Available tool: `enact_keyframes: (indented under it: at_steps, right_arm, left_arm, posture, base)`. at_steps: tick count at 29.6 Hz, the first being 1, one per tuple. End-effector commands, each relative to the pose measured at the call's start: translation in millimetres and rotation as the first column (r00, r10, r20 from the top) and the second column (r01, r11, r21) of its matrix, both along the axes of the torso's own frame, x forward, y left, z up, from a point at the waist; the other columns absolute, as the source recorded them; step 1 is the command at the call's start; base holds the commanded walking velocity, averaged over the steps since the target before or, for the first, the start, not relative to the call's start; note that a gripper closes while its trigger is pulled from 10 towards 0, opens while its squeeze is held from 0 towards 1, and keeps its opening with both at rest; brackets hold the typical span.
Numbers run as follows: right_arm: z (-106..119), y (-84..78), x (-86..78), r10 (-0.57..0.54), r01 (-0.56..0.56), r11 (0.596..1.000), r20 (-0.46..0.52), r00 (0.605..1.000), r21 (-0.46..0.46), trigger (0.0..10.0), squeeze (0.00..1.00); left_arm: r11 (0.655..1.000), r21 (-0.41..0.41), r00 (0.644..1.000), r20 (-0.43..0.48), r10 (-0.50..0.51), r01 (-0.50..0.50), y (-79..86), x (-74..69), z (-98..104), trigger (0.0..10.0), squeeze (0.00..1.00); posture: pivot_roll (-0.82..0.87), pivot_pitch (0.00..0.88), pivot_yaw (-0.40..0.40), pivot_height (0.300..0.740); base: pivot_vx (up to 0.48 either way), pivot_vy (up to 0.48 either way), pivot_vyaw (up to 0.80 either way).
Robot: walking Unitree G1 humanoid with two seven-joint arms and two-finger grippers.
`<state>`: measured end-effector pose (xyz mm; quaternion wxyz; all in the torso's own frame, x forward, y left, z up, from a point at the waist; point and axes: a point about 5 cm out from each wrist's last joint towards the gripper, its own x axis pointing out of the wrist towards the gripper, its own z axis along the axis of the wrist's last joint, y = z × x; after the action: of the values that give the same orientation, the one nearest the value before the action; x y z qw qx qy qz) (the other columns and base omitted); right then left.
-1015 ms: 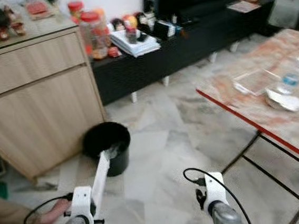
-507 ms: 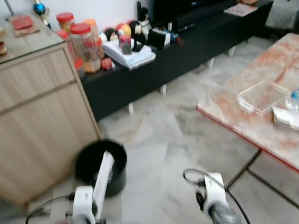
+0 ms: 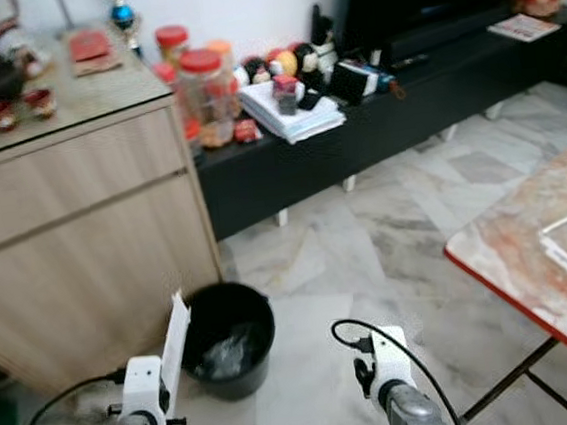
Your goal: Picking trash to rubbish bin
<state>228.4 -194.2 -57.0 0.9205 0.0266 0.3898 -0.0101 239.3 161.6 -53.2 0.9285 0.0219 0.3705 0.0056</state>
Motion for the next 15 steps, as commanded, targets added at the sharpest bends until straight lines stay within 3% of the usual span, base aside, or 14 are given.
enact_keyframes:
  at_steps: [1,3,10,15]
  right_arm:
    - [1,2.7,2.8,0.024,-0.024,1.000,0.006,1.000,-0.007,10.0,0.00]
    - [1,3.4,2.9,0.025,-0.025,1.000,0.006,1.000,-0.005,10.0,0.00]
    - [1,3.4,2.5,0.004,-0.004,1.000,0.005,1.000,0.011,10.0,0.00]
    - [2,2.9,4.3,0.010,-0.010,1.000,0.008,1.000,0.006,10.0,0.00]
  left_arm:
    - [1.000,0.022,1.000,0.005,-0.004,0.004,6.3,1.7,2,10.0,0.00]
    - [1.000,0.021,1.000,0.006,-0.002,0.002,6.5,1.8,2,10.0,0.00]
    - [1.000,0.011,1.000,0.013,-0.016,0.016,4.5,3.3,3,10.0,0.00]
    - [0.998,-0.029,0.998,0.018,-0.064,0.064,-4.2,8.2,6,10.0,0.00]
  posture:
    - [0.01,0.064,-0.055,0.740]
    - [0.01,0.064,-0.055,0.740]
    - [0.01,0.069,-0.058,0.740]
    - [0.01,0.077,-0.060,0.740]
  base:
    - [0.480,0.000,0.57]
    - [0.480,0.000,0.80]
    - [0.461,0.000,0.00]
    - [0.000,0.000,0.00]
